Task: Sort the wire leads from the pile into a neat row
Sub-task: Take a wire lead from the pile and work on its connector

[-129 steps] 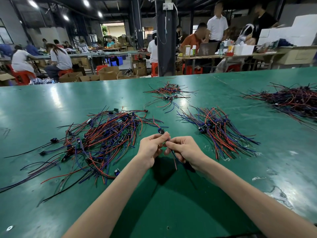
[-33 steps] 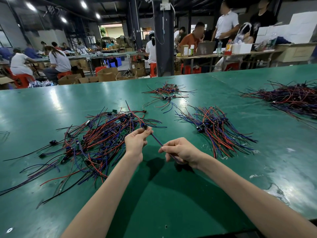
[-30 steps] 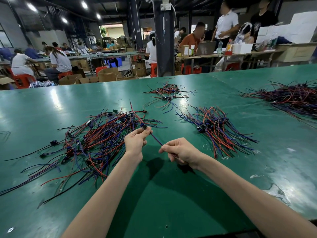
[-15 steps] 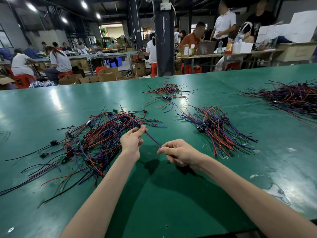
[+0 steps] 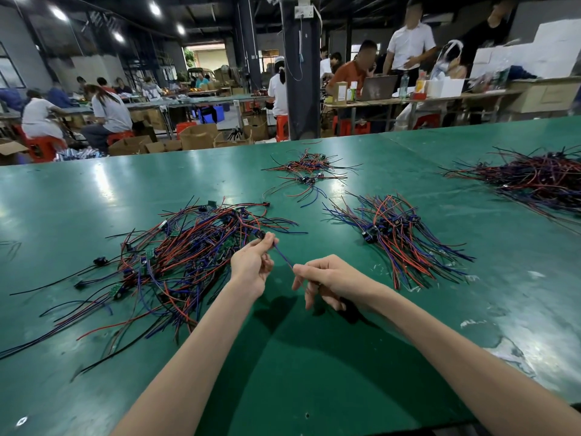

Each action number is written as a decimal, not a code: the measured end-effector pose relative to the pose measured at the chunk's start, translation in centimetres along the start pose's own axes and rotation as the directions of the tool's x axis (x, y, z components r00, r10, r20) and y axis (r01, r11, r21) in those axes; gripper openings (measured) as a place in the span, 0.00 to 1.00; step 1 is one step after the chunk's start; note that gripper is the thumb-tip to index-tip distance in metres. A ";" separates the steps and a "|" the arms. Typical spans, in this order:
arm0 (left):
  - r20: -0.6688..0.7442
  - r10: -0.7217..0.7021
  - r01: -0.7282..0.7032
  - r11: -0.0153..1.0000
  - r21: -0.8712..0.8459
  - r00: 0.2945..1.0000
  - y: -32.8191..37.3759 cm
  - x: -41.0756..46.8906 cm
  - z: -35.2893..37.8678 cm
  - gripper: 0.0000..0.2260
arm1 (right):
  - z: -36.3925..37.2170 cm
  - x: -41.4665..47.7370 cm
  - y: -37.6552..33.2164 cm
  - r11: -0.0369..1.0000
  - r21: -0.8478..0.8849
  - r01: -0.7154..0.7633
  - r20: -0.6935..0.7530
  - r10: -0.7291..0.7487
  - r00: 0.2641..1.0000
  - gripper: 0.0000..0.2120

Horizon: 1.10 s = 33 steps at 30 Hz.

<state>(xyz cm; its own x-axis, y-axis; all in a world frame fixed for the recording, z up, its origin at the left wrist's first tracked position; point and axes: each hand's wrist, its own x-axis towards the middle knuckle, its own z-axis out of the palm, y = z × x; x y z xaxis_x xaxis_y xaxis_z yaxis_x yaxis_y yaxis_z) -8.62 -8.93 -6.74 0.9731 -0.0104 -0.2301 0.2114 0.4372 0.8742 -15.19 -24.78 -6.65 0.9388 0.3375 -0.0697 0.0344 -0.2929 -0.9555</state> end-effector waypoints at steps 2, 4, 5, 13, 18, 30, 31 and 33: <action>0.042 -0.011 0.011 1.000 0.010 0.999 -0.1 -0.3 0.3 0.04 | -0.4 0.0 -0.2 1.000 -0.027 0.016 -0.026 -0.017 1.000 0.19; 0.093 -0.020 0.017 1.000 0.026 0.995 -0.4 -0.8 0.8 0.05 | -0.7 0.0 -0.2 0.999 -0.021 0.042 -0.064 -0.043 0.997 0.18; 0.123 -0.026 0.022 0.999 0.034 0.992 -0.7 -1.2 1.2 0.05 | -0.6 0.0 -0.1 0.998 -0.013 0.057 -0.091 -0.058 0.994 0.16; 0.283 -0.084 0.073 0.996 0.049 0.955 -2.4 -2.9 2.8 0.04 | -1.1 0.9 0.5 0.988 0.084 0.129 -0.317 -0.096 0.944 0.12; 0.213 -0.136 0.119 0.989 0.088 0.968 -1.6 -2.9 2.5 0.06 | -3.1 0.9 0.4 0.971 -0.193 0.138 -0.540 -0.223 0.811 0.08; 0.312 0.513 -0.427 0.121 0.896 0.800 -0.7 -1.8 0.8 0.10 | -10.4 -0.2 2.6 0.824 -0.344 -0.450 -0.786 0.009 0.618 0.09; 0.343 0.541 -0.388 -0.032 0.921 0.768 -0.5 -1.6 0.5 0.11 | -10.5 -0.3 2.7 0.791 -0.347 -0.503 -0.792 0.040 0.610 0.10; 0.314 0.527 -0.207 -0.253 0.945 0.789 -0.1 -1.4 -0.1 0.13 | -10.3 -0.5 2.7 0.735 -0.360 -0.574 -0.804 0.068 0.591 0.10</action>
<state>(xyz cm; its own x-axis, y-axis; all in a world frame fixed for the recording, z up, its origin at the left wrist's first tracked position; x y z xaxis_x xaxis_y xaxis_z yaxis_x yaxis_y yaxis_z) -9.98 -8.91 -6.56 0.9083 -0.0602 0.4139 -0.1687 -0.9583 0.2308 -12.08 -34.99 -6.27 0.8328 -0.5394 0.1243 -0.3903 -0.7314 -0.5592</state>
